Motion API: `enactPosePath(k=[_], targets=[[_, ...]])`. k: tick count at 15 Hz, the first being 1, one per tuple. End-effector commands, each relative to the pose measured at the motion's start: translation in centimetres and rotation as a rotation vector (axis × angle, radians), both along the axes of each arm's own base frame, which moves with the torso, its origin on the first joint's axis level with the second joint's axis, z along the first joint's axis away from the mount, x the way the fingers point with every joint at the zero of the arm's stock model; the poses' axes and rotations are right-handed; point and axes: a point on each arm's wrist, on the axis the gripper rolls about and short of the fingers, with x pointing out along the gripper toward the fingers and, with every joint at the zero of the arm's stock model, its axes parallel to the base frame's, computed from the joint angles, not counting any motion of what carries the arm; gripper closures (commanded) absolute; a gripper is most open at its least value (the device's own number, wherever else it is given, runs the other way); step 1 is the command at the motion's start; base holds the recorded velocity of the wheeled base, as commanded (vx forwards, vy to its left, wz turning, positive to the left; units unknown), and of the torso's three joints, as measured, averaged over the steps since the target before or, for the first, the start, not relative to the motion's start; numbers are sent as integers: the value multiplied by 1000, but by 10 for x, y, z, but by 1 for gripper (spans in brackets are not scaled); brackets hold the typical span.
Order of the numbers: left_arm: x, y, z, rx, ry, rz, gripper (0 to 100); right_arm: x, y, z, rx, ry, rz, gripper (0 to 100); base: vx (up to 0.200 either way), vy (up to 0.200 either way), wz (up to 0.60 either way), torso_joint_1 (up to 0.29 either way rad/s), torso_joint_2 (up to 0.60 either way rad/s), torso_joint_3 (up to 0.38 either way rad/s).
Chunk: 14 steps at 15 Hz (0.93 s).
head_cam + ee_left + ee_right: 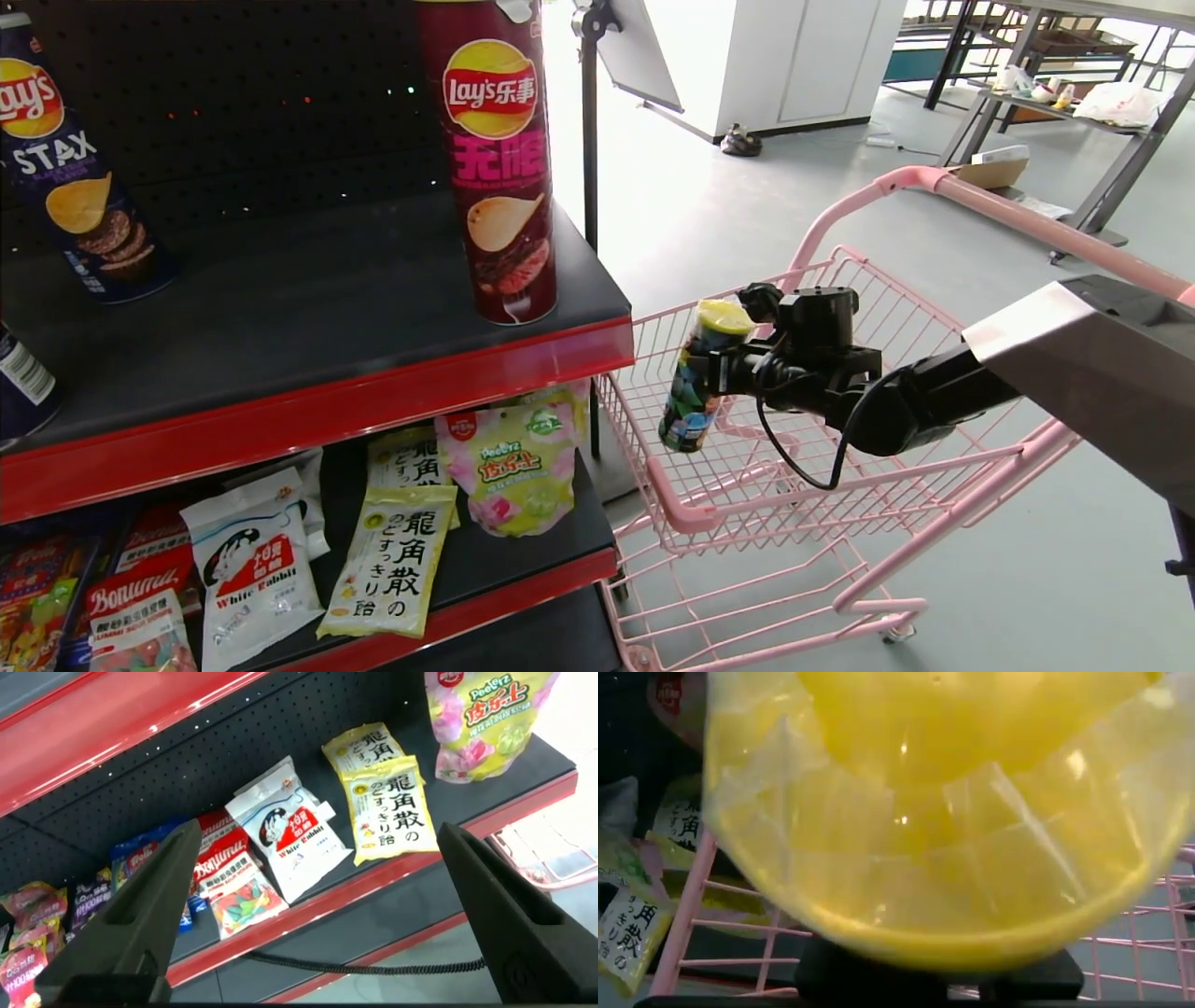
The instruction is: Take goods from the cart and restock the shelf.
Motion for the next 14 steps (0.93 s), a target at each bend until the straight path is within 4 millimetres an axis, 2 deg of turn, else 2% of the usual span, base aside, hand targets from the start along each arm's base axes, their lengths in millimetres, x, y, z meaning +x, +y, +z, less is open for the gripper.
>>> enactPosePath(k=[1,2,3,4,5,7,8,10,11,14], targets=[[-1,0,-1,0,-3,0,0,-12,-4,22,1,-32,-15,100,0,0,0,0,0,0],[-1,0,-2,0,-5,0,0,-29,-9,49,7,-75,-15,100,0,0,0,0,0,0],[-1,0,-1,0,-8,-1,0,-36,-11,61,12,-95,-16,100,0,0,0,0,0,0],[-3,0,-2,-2,-17,-7,0,-56,-23,94,20,-161,-23,100,0,0,0,0,0,0],[-4,0,-3,-3,-24,-12,0,-77,-35,117,7,-204,-36,100,0,0,0,0,0,0],[-6,0,-4,-5,-38,-16,0,-115,-51,142,-29,-248,-44,100,0,0,0,0,0,0],[-7,-1,-5,-11,-46,-35,0,-150,-66,156,-66,-275,-61,100,0,0,0,0,0,0],[-8,-1,-5,-17,-58,-63,0,-195,-83,168,-102,-300,-115,100,0,0,0,0,0,0],[-9,-2,-3,-22,-63,-79,0,-230,-94,167,-110,-298,-129,100,0,0,0,0,0,0],[-10,-2,-3,-22,-73,-83,0,-306,-124,158,-206,-323,-168,100,0,0,0,0,0,0]])
